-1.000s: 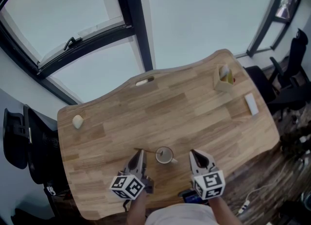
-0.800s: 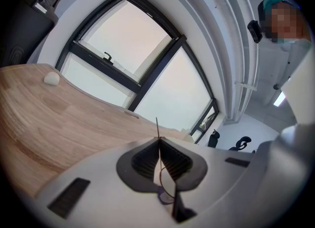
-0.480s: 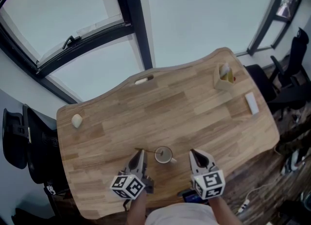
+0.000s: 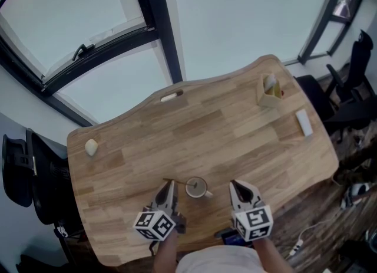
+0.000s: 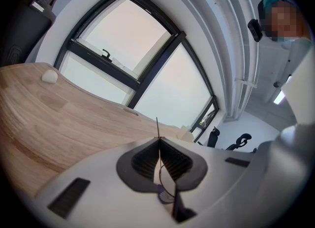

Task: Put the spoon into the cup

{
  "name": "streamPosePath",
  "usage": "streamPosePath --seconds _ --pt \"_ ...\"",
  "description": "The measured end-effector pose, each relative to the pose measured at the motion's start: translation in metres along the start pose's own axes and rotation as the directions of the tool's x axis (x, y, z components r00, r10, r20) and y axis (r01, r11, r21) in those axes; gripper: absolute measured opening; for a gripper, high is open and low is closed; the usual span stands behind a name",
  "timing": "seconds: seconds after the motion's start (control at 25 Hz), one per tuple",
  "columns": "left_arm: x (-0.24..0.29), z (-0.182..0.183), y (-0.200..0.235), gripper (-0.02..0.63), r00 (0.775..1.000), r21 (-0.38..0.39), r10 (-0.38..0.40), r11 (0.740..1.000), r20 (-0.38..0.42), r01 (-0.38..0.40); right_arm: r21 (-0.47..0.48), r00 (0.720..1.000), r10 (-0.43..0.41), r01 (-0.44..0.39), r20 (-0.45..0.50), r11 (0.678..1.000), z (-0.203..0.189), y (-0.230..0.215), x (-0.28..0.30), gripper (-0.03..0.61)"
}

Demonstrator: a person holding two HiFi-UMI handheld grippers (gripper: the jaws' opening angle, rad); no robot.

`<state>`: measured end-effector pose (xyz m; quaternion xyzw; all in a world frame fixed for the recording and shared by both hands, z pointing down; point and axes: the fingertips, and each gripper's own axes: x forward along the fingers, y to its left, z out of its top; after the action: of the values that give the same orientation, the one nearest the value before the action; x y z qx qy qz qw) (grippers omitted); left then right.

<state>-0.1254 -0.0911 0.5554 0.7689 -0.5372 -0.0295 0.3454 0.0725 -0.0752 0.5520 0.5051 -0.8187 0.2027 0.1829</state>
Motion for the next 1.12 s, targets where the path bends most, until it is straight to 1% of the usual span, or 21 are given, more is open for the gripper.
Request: streamPosePath --seconds 0.08,0.4,1.12 --pt "0.001 -0.002 -0.001 0.005 1.000 0.004 -0.002 1.000 -0.005 0.002 -0.007 1.000 0.001 -0.001 0.006 1.000 -0.001 -0.001 0.001 -0.003" --pt "0.003 -0.006 -0.001 0.005 1.000 0.007 -0.002 1.000 -0.018 0.003 -0.001 1.000 0.007 -0.007 -0.022 1.000 -0.001 0.002 0.002 -0.003" --pt "0.007 -0.014 -0.004 0.005 0.999 0.033 -0.004 0.999 -0.046 0.005 0.001 1.000 0.003 -0.003 -0.014 1.000 -0.002 -0.002 0.002 -0.003"
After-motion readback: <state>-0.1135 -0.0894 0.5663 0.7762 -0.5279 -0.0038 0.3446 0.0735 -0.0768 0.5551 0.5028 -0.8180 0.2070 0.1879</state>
